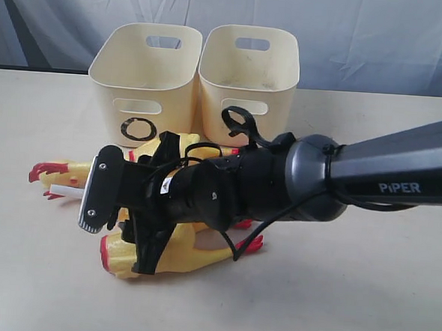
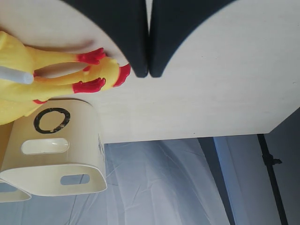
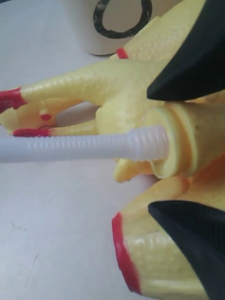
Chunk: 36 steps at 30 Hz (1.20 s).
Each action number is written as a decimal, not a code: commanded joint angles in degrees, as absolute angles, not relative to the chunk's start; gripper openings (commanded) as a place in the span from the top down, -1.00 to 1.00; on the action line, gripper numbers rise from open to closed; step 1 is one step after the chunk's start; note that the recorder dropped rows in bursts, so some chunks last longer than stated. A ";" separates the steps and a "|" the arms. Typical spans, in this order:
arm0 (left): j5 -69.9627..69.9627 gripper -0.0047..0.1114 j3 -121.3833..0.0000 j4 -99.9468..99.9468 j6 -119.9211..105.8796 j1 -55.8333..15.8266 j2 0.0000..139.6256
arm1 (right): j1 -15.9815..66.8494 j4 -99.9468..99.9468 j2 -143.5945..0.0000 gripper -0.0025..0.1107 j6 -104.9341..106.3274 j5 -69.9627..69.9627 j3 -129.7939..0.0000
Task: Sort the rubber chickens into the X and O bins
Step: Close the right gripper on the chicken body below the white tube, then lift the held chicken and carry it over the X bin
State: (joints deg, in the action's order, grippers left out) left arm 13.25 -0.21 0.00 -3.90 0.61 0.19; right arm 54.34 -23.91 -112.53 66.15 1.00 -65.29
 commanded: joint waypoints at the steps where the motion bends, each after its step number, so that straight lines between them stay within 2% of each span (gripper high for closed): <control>1: 13.30 0.92 0.00 0.00 -3.62 1.03 0.00 | 54.42 -23.54 -112.88 -0.07 66.39 0.66 -65.61; 5: 13.30 0.92 0.00 0.00 -3.62 1.03 0.00 | 54.42 -23.54 -112.87 0.00 66.27 0.00 -65.61; 12: 13.30 0.92 0.00 0.00 -3.62 1.03 0.00 | 54.42 -23.54 -112.87 0.57 66.27 0.31 -65.61; 19: 13.30 0.92 0.00 0.00 -3.62 1.03 0.00 | 54.42 -23.54 -112.75 0.96 66.27 0.60 -65.61; 36: 13.30 0.92 0.00 0.00 -3.62 1.03 0.00 | 54.42 -24.65 -102.07 0.97 65.89 3.08 -65.70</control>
